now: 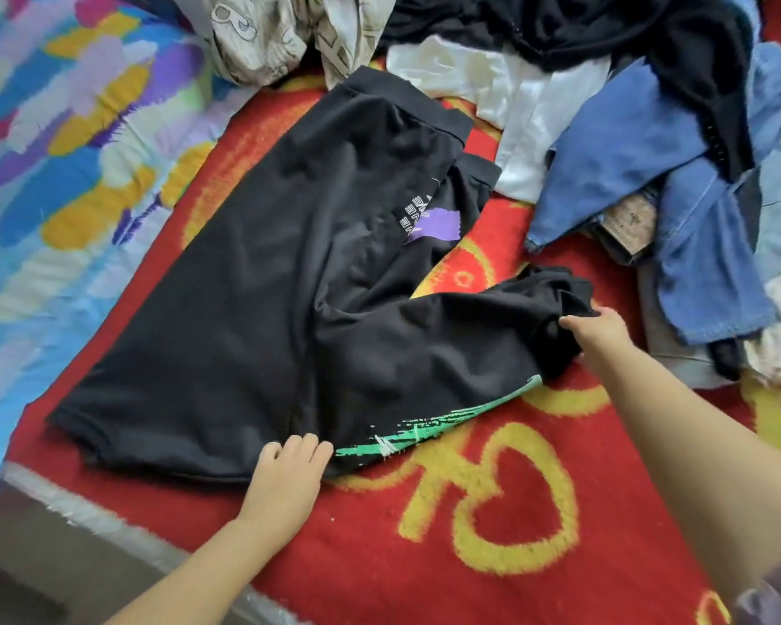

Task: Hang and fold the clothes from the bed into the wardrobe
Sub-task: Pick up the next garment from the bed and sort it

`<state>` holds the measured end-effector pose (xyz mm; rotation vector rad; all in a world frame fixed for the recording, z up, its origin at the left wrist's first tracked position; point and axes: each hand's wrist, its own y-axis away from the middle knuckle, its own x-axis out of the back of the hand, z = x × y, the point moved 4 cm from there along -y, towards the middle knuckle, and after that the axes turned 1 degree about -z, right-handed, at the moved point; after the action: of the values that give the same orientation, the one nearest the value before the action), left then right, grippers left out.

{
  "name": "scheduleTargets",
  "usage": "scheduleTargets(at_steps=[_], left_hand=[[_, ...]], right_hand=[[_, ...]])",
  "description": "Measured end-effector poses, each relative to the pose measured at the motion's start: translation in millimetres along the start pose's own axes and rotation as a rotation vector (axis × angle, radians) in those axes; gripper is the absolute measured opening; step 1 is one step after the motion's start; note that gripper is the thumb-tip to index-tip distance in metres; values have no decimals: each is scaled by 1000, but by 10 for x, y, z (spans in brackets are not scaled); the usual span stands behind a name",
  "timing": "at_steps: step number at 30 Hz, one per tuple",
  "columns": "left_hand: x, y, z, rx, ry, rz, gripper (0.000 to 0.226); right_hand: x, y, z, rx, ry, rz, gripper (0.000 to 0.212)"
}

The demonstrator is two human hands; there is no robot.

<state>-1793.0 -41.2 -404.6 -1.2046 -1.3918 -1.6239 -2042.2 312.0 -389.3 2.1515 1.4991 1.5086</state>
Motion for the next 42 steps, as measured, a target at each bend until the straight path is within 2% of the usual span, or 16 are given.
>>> scheduleTargets(at_steps=[4, 7, 9, 11, 13, 14, 17, 20, 23, 25, 27, 31, 33, 35, 39, 42], left_hand=[[115, -41, 32, -107, 153, -267, 66], [336, -43, -17, -161, 188, -421, 37], [524, -261, -104, -39, 331, -539, 29], [825, -659, -197, 72, 485, -279, 25], [1107, -1103, -327, 206, 552, 146, 17], [1173, -1294, -356, 259, 526, 265, 22], [1080, -1729, -395, 420, 356, 175, 48], [795, -1732, -384, 515, 429, 34, 34], [819, -1506, -376, 383, 521, 308, 16], [892, -1398, -325, 257, 566, 517, 15], [909, -1394, -213, 174, 572, 568, 15], [660, -1525, 39, 138, 400, 290, 40], [612, -1574, 54, 162, 428, 67, 46], [581, -1564, 63, 192, 527, -30, 50], [761, -1224, 162, 122, 406, 313, 56], [672, -669, 511, -98, 376, 532, 51]], right_hand=[[181, 129, -210, 228, 525, 76, 43], [165, 160, -200, 95, 936, -15, 50], [89, 168, -471, 97, 1071, 29, 51], [-91, 159, -989, 366, 1019, 143, 40], [-416, 161, -1567, 668, 789, 85, 19], [-610, 152, -1802, 725, 678, 30, 19], [-1165, 6, -2242, 632, 297, -76, 40], [-1534, -126, -2316, 468, 164, -117, 50], [-1513, -182, -2467, 524, 146, -25, 8], [-1357, -141, -2625, 659, 44, 80, 15], [-1203, -93, -2651, 759, -33, 136, 18], [-1156, -520, -2078, 502, 226, 107, 32], [-1179, -578, -1869, 390, 196, 37, 43], [-1165, -521, -1790, 421, 132, 3, 60], [-711, -99, -1392, 583, 184, 24, 41], [-108, 294, -808, 649, 136, 175, 29]])
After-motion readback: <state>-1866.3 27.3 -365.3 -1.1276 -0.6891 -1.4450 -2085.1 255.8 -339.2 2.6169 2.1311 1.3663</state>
